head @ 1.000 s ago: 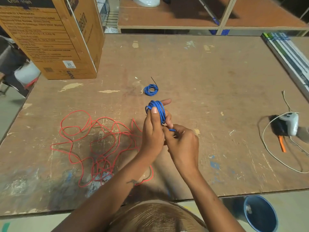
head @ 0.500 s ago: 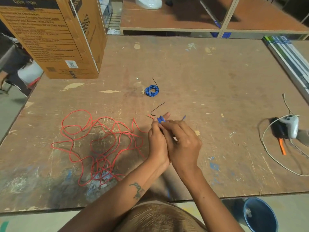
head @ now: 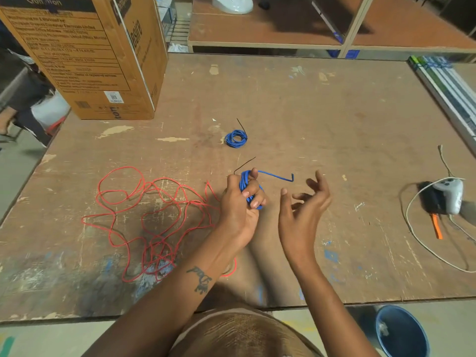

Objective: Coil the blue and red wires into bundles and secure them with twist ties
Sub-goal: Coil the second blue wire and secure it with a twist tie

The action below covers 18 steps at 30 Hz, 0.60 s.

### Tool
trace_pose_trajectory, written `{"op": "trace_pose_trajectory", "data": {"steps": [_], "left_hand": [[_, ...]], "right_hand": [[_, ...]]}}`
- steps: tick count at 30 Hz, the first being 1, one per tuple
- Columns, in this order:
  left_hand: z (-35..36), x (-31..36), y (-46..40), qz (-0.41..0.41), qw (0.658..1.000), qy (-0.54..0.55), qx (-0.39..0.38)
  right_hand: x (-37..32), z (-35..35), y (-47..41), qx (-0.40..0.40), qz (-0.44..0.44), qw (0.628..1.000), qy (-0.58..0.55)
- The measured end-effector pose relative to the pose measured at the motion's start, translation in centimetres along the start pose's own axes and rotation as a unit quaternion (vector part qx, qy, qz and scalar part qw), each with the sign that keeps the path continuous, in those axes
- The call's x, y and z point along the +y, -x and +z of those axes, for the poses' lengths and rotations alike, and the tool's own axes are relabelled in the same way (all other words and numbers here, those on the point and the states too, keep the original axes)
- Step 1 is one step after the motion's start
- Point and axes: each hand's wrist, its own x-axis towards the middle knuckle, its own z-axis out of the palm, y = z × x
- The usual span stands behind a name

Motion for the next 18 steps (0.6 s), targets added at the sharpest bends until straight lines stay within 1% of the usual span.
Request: {"op": "trace_pose_trajectory", "data": {"steps": [2, 3, 6, 8, 9, 10, 11, 13, 15, 18], "left_hand": [[-0.4, 0.5, -0.1, -0.011, 1.000, -0.009, -0.019], [-0.4, 0.7, -0.1, -0.019, 0.999, -0.003, -0.028], [-0.3, 1.6, -0.2, -0.034, 0.998, 0.038, -0.048], [-0.2, 2.4, -0.2, -0.041, 0.995, 0.066, -0.068], [-0.1, 2.7, -0.3, -0.041, 0.993, 0.075, -0.076], [0.0, 2.8, -0.3, -0.038, 0.993, 0.077, -0.079], [0.1, 2.9, -0.3, -0.035, 0.993, 0.077, -0.080], [0.2, 2.5, -0.1, -0.030, 0.993, 0.086, -0.081], [0.4, 2.0, 0.2, -0.024, 0.993, 0.075, -0.087], [0.7, 1.9, 0.6, -0.020, 0.993, 0.059, -0.098]], "right_hand": [[1.6, -0.2, -0.9, -0.084, -0.006, 0.996, 0.007], [1.8, -0.4, -1.5, -0.117, -0.032, 0.992, 0.029], [3.0, -0.8, -1.1, -0.150, -0.117, 0.980, 0.064], [3.4, -1.0, 0.1, -0.169, -0.190, 0.960, 0.114], [3.6, -0.9, 0.8, -0.180, -0.212, 0.953, 0.120], [3.5, -0.8, 1.4, -0.190, -0.217, 0.953, 0.097], [3.2, -0.6, 2.0, -0.185, -0.225, 0.953, 0.081], [2.6, -0.1, 3.1, -0.140, -0.226, 0.962, 0.058], [2.2, 0.1, 3.6, -0.094, -0.203, 0.974, 0.042], [1.5, -0.3, 3.5, -0.058, -0.186, 0.981, 0.025]]}}
